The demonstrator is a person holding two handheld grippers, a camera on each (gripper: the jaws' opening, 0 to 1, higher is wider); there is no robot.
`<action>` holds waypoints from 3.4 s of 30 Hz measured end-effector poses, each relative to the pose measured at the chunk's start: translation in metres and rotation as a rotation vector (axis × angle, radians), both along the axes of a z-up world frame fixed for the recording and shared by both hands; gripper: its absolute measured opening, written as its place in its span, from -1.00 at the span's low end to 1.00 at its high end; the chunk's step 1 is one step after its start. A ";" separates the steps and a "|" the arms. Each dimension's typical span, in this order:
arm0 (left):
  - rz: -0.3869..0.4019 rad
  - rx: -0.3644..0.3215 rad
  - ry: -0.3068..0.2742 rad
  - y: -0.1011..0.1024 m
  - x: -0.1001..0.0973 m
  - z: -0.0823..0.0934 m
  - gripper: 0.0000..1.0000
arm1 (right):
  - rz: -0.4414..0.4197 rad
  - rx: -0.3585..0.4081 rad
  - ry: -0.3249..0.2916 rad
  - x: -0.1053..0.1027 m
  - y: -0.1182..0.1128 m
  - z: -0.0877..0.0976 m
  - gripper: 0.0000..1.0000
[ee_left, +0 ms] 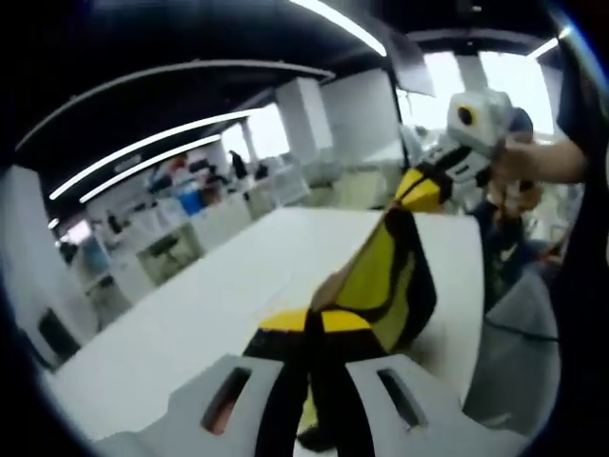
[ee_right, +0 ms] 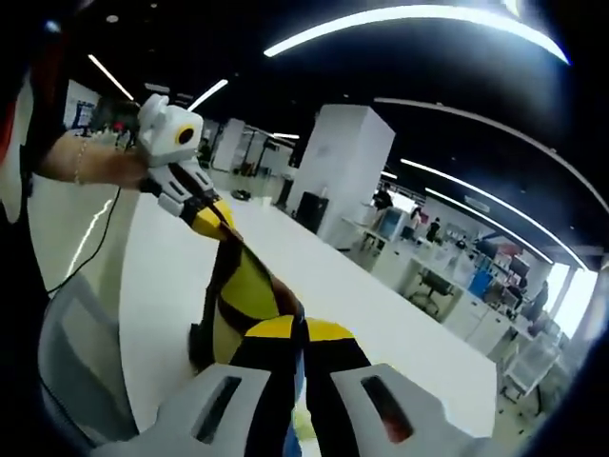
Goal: Fold the garment on the visible template until the final outline fits inside the template.
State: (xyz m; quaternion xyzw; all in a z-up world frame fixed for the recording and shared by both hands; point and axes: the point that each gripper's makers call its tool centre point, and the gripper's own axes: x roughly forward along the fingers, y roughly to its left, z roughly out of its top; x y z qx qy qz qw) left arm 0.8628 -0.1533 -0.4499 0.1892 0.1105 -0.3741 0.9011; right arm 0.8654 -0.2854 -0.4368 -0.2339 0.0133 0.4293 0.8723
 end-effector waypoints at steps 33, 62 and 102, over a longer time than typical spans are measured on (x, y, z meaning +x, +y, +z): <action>0.043 -0.056 -0.329 0.001 -0.023 0.158 -1.00 | -0.027 0.117 -0.326 -0.023 -0.004 0.160 -0.97; 0.018 -0.030 -0.333 -0.003 -0.074 0.175 -1.00 | -0.017 0.126 -0.383 -0.078 -0.006 0.186 -0.97; 0.170 -0.075 0.353 0.018 0.121 -0.107 -1.00 | -0.091 -0.083 0.134 0.130 0.017 -0.107 -0.97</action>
